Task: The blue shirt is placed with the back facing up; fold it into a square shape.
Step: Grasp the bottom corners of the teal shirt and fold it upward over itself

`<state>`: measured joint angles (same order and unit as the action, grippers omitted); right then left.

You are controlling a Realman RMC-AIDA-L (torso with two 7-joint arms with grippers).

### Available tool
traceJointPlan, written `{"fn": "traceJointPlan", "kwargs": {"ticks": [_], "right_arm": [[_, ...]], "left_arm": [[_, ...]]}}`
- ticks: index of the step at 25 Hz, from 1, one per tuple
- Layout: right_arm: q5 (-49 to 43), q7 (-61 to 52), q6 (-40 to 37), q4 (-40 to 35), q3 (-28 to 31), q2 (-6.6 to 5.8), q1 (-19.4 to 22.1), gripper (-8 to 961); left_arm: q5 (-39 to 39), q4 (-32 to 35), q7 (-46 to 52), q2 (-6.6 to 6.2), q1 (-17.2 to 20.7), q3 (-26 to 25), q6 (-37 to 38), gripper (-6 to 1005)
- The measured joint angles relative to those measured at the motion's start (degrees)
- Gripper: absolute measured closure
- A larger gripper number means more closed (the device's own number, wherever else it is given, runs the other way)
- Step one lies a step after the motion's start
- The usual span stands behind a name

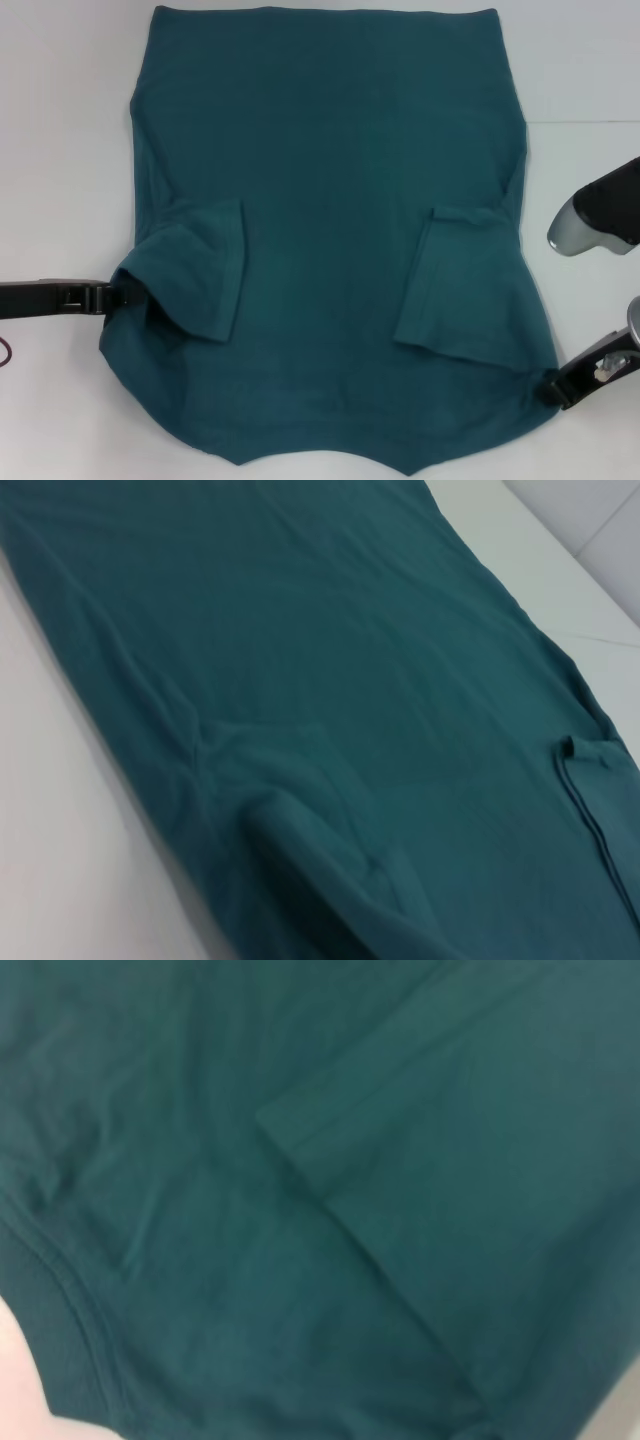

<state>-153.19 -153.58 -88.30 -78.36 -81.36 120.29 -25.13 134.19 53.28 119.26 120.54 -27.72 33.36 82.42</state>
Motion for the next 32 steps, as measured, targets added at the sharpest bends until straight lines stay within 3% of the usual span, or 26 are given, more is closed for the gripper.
{"fn": "traceJointPlan", "kwargs": {"ticks": [5, 13, 17, 25, 32], "right_arm": [[1.48, 6.42, -2.89, -0.57, 4.77, -0.28, -0.34, 901], [1.27, 19.91, -18.53, -0.96, 15.09, -0.67, -2.69, 902], [-0.79, 24.28, -24.53, -1.53, 12.92, -0.53, -2.19, 902], [-5.49, 24.08, -25.86, 0.72, 2.73, -0.46, -0.71, 902], [-3.49, 22.78, -26.13, 1.47, -0.26, -0.44, 0.14, 901]], "left_arm": [[-0.08, 0.58, 1.13, -0.77, 0.65, -0.09, 2.63, 958], [5.65, 2.8, 4.77, -3.25, 0.33, -3.87, 14.52, 958], [10.74, 3.03, 6.15, -3.5, 0.12, -4.55, 19.41, 958], [16.83, 3.65, 6.79, -2.94, 1.38, -4.4, 31.34, 957], [20.21, 5.37, 9.63, -1.21, 3.38, -0.53, 35.42, 957]]}}
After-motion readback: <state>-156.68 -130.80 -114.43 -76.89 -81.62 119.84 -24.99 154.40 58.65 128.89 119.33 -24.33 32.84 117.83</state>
